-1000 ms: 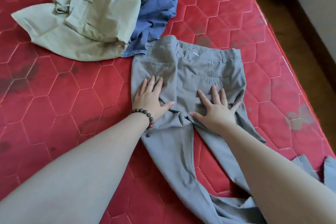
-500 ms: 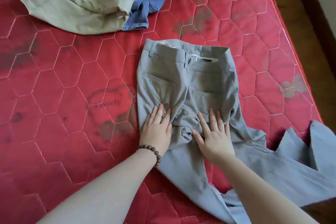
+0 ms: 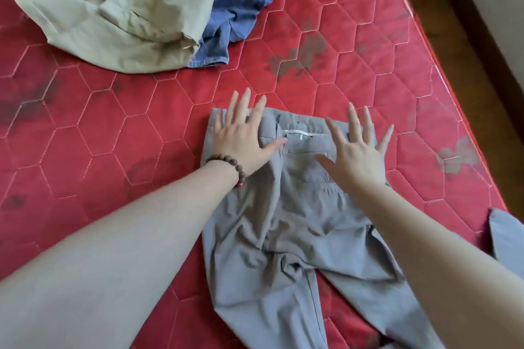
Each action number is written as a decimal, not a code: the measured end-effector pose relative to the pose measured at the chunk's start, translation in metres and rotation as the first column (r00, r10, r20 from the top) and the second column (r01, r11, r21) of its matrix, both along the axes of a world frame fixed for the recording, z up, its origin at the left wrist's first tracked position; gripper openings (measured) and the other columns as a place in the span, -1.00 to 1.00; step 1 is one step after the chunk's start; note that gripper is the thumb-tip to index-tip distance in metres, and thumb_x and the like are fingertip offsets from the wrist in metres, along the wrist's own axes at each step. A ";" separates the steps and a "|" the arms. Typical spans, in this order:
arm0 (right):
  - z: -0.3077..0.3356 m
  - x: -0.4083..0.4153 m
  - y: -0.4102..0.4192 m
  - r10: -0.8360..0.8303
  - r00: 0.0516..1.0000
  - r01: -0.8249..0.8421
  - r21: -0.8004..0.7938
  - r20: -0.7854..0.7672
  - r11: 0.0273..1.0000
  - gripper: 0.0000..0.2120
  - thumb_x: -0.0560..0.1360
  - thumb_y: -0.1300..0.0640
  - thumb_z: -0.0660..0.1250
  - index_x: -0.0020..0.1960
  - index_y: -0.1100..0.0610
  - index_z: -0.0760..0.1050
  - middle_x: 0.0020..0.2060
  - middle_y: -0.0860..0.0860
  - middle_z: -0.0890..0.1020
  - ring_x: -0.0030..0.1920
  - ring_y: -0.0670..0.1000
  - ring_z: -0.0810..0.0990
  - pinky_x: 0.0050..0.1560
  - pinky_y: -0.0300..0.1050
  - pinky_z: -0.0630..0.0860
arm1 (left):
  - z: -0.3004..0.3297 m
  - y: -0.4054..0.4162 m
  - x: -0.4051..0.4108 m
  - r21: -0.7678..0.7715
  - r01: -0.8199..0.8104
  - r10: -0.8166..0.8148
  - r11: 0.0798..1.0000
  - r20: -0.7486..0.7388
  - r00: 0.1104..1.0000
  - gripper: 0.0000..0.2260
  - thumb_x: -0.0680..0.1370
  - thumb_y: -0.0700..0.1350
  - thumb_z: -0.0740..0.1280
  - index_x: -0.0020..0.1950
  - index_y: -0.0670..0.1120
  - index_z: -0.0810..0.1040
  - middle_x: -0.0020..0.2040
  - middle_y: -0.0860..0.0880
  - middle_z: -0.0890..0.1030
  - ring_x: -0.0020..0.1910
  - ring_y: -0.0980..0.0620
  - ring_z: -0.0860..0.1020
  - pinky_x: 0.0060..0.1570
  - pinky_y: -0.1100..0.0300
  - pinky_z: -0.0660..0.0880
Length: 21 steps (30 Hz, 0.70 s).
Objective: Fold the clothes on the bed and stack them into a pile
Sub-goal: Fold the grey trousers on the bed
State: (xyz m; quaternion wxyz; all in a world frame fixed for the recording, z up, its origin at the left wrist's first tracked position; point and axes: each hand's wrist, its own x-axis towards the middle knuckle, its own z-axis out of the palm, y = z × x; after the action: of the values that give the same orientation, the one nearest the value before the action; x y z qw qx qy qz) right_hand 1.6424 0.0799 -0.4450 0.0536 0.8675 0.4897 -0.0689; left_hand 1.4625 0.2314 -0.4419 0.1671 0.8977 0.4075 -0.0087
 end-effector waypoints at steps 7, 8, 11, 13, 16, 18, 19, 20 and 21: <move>-0.030 0.031 0.000 -0.094 0.987 0.071 -0.177 -0.129 0.982 -0.12 0.34 -0.49 0.23 0.53 -0.20 0.02 0.52 0.02 0.11 0.49 0.15 0.05 0.26 0.26 0.30 | -0.045 0.035 -0.014 0.001 0.076 -0.074 0.997 -0.183 0.980 -0.19 0.31 0.58 0.04 0.46 0.20 0.23 0.51 0.04 0.25 0.51 -0.06 0.15 0.47 -0.14 0.05; -0.030 0.030 -0.002 -0.087 0.992 0.075 -0.135 -0.088 0.988 -0.16 0.34 -0.47 0.26 0.50 -0.17 0.12 0.44 0.05 0.23 0.42 0.17 0.17 0.20 0.21 0.35 | -0.047 0.033 -0.017 0.061 0.081 -0.072 0.995 -0.127 0.989 -0.25 0.30 0.58 0.06 0.35 0.18 0.33 0.39 0.04 0.38 0.43 -0.05 0.27 0.41 -0.11 0.14; -0.025 0.022 -0.005 -0.067 0.996 0.063 -0.067 -0.061 0.996 -0.35 0.37 -0.34 0.35 0.34 -0.04 0.33 0.16 0.05 0.44 0.19 0.16 0.36 0.01 0.08 0.41 | -0.044 0.028 -0.021 0.147 0.115 -0.103 0.982 -0.090 0.991 -0.38 0.33 0.52 0.15 0.11 0.06 0.44 0.06 0.02 0.50 0.14 -0.06 0.45 0.23 -0.02 0.28; -0.016 0.012 -0.009 -0.052 0.996 0.049 -0.041 -0.072 0.998 -0.50 0.43 -0.24 0.37 0.24 0.01 0.38 0.06 0.04 0.50 0.14 0.15 0.40 -0.03 0.05 0.36 | -0.035 0.022 -0.025 0.113 0.168 -0.158 0.979 -0.090 0.983 -0.49 0.40 0.44 0.22 -0.02 0.01 0.37 -0.09 0.02 0.47 0.02 -0.08 0.49 0.16 0.03 0.31; 0.006 -0.004 -0.018 -0.033 0.998 0.036 0.070 -0.046 0.997 -0.68 0.50 -0.15 0.32 0.08 0.07 0.43 -0.08 0.03 0.54 0.06 0.14 0.45 -0.07 0.04 0.29 | -0.009 0.012 -0.039 0.069 0.173 -0.175 0.983 0.032 0.984 -0.60 0.46 0.30 0.28 -0.12 0.01 0.27 -0.23 0.07 0.38 -0.15 -0.11 0.53 -0.04 0.05 0.36; 0.031 -0.015 -0.023 -0.026 0.999 0.034 0.190 -0.045 0.981 -0.73 0.52 -0.09 0.34 -0.02 0.12 0.46 -0.17 0.04 0.55 -0.01 0.16 0.48 -0.10 0.04 0.25 | 0.018 0.009 -0.052 0.100 0.157 -0.166 0.983 0.090 0.982 -0.64 0.49 0.25 0.30 -0.15 -0.01 0.28 -0.30 0.09 0.36 -0.25 -0.11 0.53 -0.27 0.11 0.29; 0.047 -0.020 -0.025 -0.017 0.999 0.029 0.245 -0.050 0.969 -0.74 0.51 -0.07 0.35 -0.06 0.13 0.47 -0.20 0.05 0.55 -0.03 0.17 0.49 -0.11 0.03 0.24 | 0.034 0.008 -0.059 0.115 0.153 -0.165 0.982 0.105 0.981 -0.65 0.51 0.23 0.30 -0.15 -0.02 0.30 -0.33 0.11 0.34 -0.29 -0.10 0.53 -0.34 0.13 0.24; 0.066 -0.025 -0.025 -0.005 0.999 0.019 0.292 -0.049 0.956 -0.75 0.51 -0.05 0.36 -0.07 0.14 0.48 -0.21 0.06 0.56 -0.05 0.18 0.49 -0.11 0.03 0.24 | 0.052 0.009 -0.067 0.128 0.145 -0.161 0.981 0.121 0.980 -0.65 0.51 0.22 0.30 -0.16 -0.03 0.32 -0.37 0.12 0.33 -0.32 -0.10 0.52 -0.38 0.14 0.21; 0.087 -0.030 -0.024 0.009 0.999 0.005 0.332 -0.040 0.943 -0.75 0.50 -0.04 0.37 -0.07 0.15 0.49 -0.20 0.07 0.57 -0.06 0.18 0.50 -0.11 0.04 0.26 | 0.072 0.011 -0.075 0.140 0.133 -0.153 0.981 0.144 0.978 -0.65 0.51 0.21 0.31 -0.18 -0.04 0.33 -0.40 0.12 0.31 -0.35 -0.10 0.50 -0.40 0.15 0.19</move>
State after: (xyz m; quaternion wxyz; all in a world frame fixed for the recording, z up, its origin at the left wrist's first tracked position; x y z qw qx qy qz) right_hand 1.6126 0.0564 -0.3577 -0.1031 0.8621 0.4960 -0.0032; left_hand 1.3879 0.2427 -0.3695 0.1381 0.9317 0.3275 0.0752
